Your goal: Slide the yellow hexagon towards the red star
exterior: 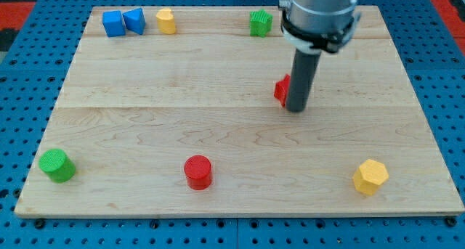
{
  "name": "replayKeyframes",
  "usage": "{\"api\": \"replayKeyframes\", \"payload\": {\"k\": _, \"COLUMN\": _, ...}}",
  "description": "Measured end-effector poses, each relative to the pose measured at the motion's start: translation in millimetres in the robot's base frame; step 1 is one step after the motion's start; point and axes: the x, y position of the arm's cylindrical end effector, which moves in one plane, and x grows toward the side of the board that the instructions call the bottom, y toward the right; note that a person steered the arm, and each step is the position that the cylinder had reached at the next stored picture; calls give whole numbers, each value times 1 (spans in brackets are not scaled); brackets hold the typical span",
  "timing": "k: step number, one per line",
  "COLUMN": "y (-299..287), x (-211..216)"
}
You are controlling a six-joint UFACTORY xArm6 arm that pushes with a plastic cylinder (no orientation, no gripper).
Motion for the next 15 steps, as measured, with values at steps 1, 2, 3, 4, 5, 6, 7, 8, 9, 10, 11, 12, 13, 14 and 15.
{"api": "replayKeyframes", "payload": {"k": 1, "y": -17, "x": -62}}
{"api": "replayKeyframes", "payload": {"k": 2, "y": -26, "x": -109}}
{"api": "replayKeyframes", "payload": {"k": 3, "y": -26, "x": -128}}
{"api": "replayKeyframes", "payload": {"k": 4, "y": 21, "x": -96}}
{"api": "replayKeyframes", "payload": {"k": 5, "y": 123, "x": -7}}
{"api": "replayKeyframes", "payload": {"k": 6, "y": 163, "x": 97}}
{"api": "replayKeyframes", "payload": {"k": 7, "y": 139, "x": 161}}
{"api": "replayKeyframes", "payload": {"k": 8, "y": 84, "x": 146}}
{"api": "replayKeyframes", "payload": {"k": 9, "y": 35, "x": 131}}
{"api": "replayKeyframes", "payload": {"k": 10, "y": 3, "x": 129}}
{"api": "replayKeyframes", "payload": {"k": 11, "y": -51, "x": 114}}
{"api": "replayKeyframes", "payload": {"k": 12, "y": -115, "x": 87}}
{"api": "replayKeyframes", "payload": {"k": 13, "y": -185, "x": 53}}
{"api": "replayKeyframes", "payload": {"k": 14, "y": -217, "x": 67}}
{"api": "replayKeyframes", "payload": {"k": 15, "y": -256, "x": 54}}
